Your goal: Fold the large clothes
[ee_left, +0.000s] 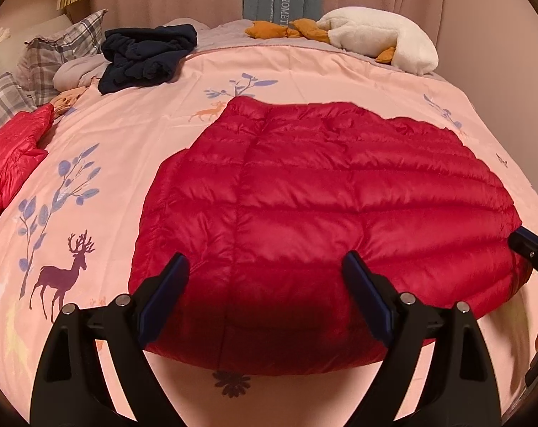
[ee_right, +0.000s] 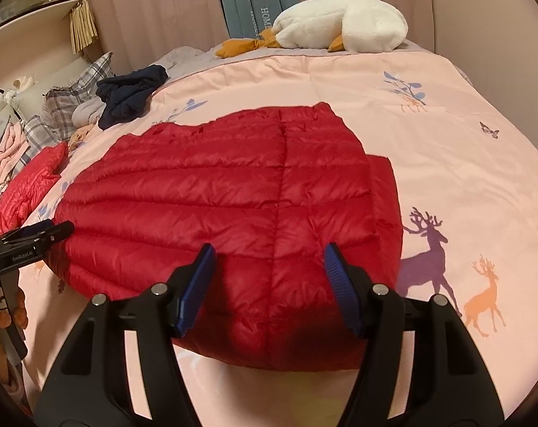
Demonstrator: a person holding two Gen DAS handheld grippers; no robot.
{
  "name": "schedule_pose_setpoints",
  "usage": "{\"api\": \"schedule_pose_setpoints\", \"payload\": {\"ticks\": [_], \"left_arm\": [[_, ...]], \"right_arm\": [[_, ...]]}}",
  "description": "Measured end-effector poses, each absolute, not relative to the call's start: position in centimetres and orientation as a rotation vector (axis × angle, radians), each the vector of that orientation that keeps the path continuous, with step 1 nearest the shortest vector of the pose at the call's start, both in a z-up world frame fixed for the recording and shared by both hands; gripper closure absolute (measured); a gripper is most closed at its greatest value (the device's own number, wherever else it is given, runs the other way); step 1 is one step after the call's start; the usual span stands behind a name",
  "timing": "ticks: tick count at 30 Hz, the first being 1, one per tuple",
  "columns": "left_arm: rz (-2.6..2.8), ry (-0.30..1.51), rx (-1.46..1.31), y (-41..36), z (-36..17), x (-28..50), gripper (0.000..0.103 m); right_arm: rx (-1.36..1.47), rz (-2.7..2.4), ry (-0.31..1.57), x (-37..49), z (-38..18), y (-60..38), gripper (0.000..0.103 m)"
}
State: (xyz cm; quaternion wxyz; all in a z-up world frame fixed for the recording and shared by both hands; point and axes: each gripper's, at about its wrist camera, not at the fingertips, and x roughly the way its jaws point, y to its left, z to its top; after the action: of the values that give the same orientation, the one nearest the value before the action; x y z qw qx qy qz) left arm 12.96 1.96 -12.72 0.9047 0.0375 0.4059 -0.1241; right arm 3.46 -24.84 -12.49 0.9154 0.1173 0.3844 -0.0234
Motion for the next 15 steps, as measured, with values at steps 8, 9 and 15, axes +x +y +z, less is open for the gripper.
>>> {"api": "schedule_pose_setpoints", "payload": {"ticks": [8,9,15], "left_arm": [[-0.254,0.841,0.079,2.1,-13.0,13.1,0.013],[-0.253,0.841,0.080,2.2,-12.9,13.0,0.013],[-0.240,0.834,0.078,2.8,-12.6,12.9,0.014]], "right_arm": [[0.258,-0.055,0.804,3.7,-13.1,-25.1,0.038],[0.266,-0.054,0.799,3.5,-13.0,-25.2,0.038],[0.292,-0.079,0.764,2.1,-12.3,-26.3,0.038]]}}
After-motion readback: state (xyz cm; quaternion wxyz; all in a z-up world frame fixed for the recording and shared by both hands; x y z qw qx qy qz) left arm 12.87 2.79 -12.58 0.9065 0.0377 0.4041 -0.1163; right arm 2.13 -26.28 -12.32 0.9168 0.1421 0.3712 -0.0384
